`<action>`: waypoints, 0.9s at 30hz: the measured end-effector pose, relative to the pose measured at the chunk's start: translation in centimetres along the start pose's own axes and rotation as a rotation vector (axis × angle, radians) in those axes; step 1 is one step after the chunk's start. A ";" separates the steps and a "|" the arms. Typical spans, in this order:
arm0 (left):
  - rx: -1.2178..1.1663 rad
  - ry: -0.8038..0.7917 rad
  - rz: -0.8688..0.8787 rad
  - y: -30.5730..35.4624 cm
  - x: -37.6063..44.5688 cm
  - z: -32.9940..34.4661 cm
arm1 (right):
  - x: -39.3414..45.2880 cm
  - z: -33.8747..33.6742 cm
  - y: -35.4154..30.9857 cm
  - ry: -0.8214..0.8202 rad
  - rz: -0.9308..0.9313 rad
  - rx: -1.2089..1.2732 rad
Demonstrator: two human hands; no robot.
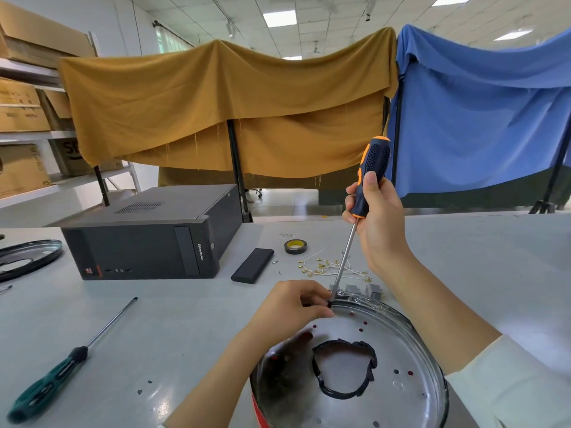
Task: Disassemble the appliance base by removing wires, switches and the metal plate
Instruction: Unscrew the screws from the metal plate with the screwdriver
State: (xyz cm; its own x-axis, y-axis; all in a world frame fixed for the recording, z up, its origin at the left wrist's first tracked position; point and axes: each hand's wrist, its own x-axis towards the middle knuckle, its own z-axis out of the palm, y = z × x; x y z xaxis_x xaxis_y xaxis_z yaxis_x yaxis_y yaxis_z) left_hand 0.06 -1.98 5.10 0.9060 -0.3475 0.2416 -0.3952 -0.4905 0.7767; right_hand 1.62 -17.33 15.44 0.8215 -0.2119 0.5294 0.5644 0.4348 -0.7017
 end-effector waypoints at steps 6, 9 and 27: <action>-0.034 0.122 -0.029 -0.3 -0.4 -0.7 | -0.1 -0.4 -0.3 -0.018 0.033 0.050; 0.031 0.192 -0.043 -0.9 -0.6 -1.7 | -0.1 -0.7 -0.1 -0.041 0.086 -0.075; 0.068 0.574 -0.007 -4.8 -1.9 -5.1 | -1.3 -3.7 -0.2 -0.641 0.274 -0.614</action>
State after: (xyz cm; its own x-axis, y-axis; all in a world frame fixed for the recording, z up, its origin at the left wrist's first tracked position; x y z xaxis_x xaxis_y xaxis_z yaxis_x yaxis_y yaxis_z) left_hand 0.97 5.09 3.84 0.8383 0.1359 0.5280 -0.3805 -0.5479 0.7451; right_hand 0.78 -20.34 13.12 0.8338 0.4336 0.3418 0.4518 -0.1799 -0.8738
